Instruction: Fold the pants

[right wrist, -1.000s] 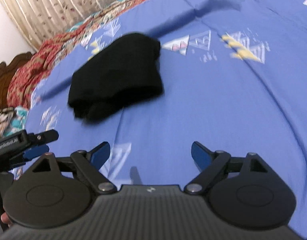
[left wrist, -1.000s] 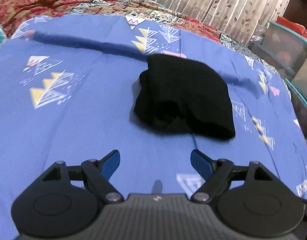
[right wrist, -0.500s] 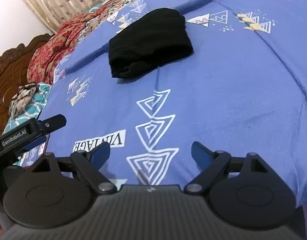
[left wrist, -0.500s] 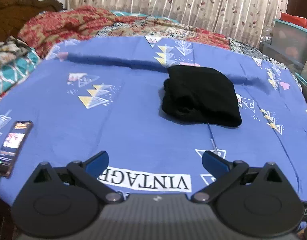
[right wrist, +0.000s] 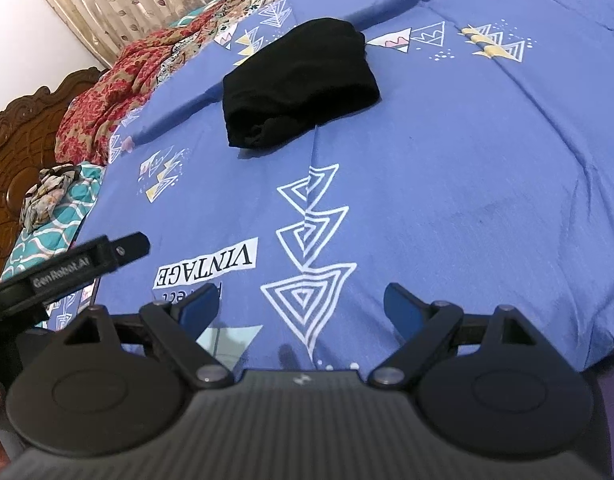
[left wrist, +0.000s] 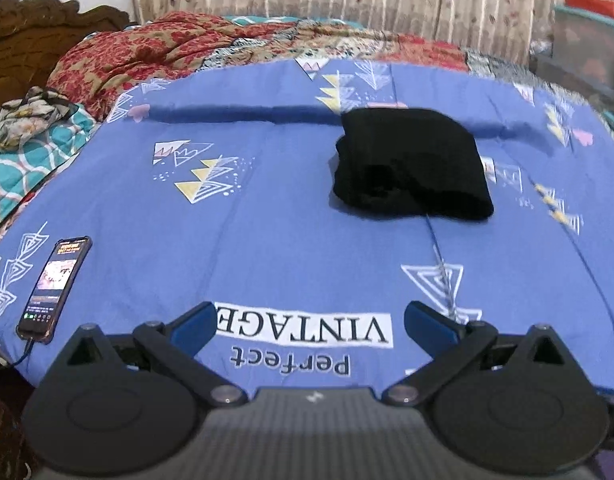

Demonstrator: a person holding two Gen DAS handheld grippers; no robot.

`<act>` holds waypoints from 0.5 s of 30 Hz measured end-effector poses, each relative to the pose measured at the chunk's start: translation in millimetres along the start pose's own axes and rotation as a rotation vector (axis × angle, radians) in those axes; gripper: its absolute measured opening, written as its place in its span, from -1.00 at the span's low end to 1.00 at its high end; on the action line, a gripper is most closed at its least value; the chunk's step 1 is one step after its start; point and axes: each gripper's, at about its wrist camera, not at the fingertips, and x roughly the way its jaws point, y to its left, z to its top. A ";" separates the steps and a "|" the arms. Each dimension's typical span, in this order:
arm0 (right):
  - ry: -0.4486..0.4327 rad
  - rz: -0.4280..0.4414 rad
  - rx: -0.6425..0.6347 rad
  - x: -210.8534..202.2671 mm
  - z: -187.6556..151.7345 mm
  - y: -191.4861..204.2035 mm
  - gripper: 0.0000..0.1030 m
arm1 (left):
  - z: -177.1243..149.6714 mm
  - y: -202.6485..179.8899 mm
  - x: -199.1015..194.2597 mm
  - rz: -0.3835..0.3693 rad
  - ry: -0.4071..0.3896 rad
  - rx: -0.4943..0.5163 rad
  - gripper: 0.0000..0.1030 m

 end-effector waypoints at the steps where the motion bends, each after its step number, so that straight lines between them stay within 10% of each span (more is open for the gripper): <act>1: -0.001 0.001 0.003 -0.3 -1.4 0.5 0.77 | -1.2 -2.7 -0.7 0.006 0.000 0.011 1.00; 15: 0.019 0.029 0.063 1.3 -9.2 -14.3 0.77 | -10.4 -28.8 2.8 0.129 0.004 0.162 1.00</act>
